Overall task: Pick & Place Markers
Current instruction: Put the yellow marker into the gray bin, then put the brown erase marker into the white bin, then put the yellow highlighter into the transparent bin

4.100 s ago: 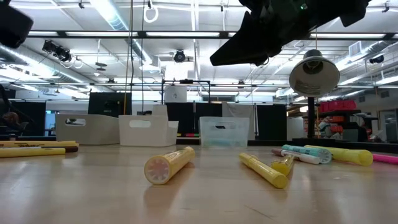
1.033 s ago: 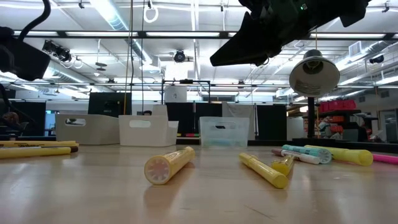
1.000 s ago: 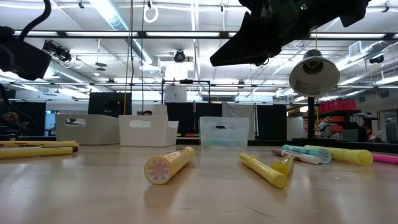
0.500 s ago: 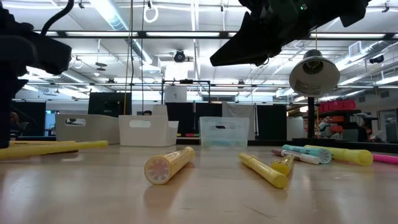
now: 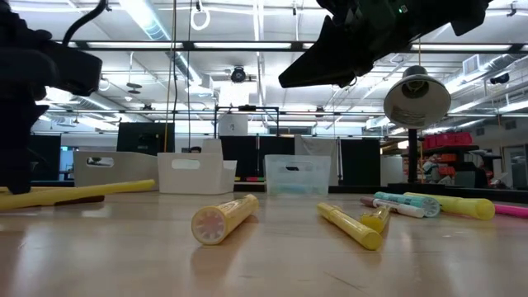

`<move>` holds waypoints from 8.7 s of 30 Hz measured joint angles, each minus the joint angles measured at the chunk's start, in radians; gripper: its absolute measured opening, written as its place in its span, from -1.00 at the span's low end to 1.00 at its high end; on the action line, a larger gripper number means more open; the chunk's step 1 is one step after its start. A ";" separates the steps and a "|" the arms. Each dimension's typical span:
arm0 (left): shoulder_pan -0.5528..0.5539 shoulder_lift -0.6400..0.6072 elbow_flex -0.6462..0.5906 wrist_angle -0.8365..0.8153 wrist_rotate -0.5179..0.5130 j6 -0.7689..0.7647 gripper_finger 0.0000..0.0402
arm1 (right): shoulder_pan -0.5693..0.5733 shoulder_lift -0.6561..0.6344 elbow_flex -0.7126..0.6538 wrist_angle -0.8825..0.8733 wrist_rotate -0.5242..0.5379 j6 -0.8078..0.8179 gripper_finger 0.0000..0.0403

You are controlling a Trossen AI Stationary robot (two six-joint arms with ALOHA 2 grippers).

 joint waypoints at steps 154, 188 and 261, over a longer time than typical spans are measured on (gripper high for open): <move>0.321 -0.090 -0.199 0.933 -0.265 1.166 -0.82 | 0.010 0.000 0.000 -0.013 -0.054 0.042 -0.77; 1.352 0.059 -0.113 0.851 0.131 1.224 -0.48 | -0.011 0.000 0.000 -0.039 -0.053 0.042 -0.77; 0.594 -0.092 -0.113 1.088 -0.254 1.381 -0.12 | 0.016 -0.174 -0.084 -0.741 -0.084 1.046 -0.74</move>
